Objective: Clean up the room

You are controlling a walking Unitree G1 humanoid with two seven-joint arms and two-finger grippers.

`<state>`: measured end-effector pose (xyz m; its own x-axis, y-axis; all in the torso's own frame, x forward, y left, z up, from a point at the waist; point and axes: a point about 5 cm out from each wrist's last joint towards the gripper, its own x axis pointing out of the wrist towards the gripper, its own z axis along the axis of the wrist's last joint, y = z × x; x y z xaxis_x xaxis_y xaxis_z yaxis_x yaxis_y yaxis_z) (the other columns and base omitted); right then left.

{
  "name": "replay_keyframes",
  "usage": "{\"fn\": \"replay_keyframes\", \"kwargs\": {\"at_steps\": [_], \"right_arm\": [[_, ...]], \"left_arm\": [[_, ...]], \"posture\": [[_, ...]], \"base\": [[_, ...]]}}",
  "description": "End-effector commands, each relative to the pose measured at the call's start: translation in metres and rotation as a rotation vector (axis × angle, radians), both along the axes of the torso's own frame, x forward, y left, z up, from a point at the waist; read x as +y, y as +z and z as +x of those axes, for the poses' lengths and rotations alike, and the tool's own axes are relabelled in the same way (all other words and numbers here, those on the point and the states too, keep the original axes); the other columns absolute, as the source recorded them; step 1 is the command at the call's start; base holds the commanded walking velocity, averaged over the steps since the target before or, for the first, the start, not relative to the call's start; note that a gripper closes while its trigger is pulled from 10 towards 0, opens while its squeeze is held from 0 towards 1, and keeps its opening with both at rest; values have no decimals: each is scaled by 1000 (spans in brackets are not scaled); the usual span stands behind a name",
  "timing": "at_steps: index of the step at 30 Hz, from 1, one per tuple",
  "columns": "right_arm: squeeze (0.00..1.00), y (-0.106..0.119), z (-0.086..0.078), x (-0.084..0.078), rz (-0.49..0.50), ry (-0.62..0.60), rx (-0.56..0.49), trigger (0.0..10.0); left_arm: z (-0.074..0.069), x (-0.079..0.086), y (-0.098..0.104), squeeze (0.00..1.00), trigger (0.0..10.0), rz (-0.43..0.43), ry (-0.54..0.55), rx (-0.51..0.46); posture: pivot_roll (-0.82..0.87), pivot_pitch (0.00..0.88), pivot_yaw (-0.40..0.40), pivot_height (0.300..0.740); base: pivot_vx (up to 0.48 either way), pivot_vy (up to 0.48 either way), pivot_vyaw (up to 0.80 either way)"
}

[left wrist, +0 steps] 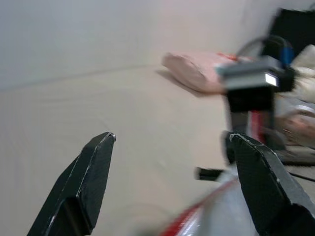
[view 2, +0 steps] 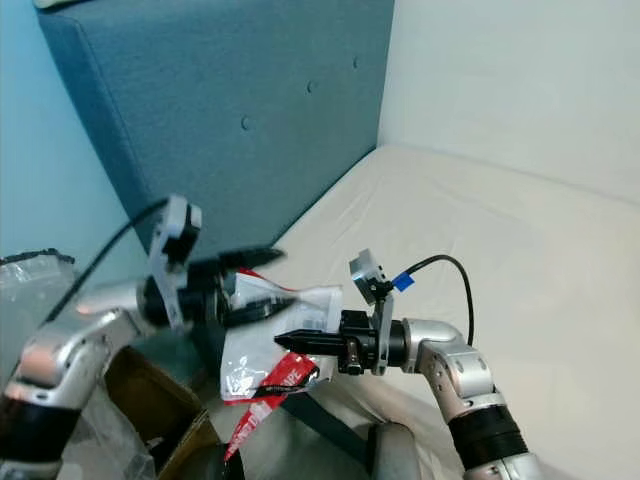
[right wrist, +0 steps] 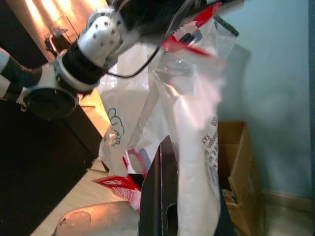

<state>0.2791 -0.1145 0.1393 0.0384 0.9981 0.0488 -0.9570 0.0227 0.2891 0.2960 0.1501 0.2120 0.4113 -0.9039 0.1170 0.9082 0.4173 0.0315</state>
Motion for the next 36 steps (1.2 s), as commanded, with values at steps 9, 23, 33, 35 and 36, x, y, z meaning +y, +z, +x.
{"fn": "replay_keyframes", "kwargs": {"at_steps": [9, 23, 33, 35, 36], "right_arm": [[0, 12, 1, -10, 16, -23, -36, 0], [0, 19, 3, -14, 31, -46, -51, 0], [0, 20, 4, -13, 39, -52, -51, 0], [0, 20, 5, -13, 41, -54, -50, 0], [0, 20, 5, -13, 41, -54, -50, 0]], "left_arm": [[3, 43, 5, 0, 10000, -41, 91, 4], [-20, 19, -7, 0, 10000, -85, -141, 61], [-27, -4, -21, 0, 10000, -51, -211, 98], [-30, -10, -25, 0, 10000, -48, -231, 112], [-30, -10, -25, 0, 10000, -48, -231, 112]], "posture": [[-22, 0, -19, 562], [-23, 0, -22, 562], [-25, 0, -26, 562], [-27, 0, -25, 562], [-27, 0, -25, 562]], "base": [[0, 0, 0], [0, 0, 0], [0, 0, 0], [0, 0, 0], [0, 0, 0]]}}
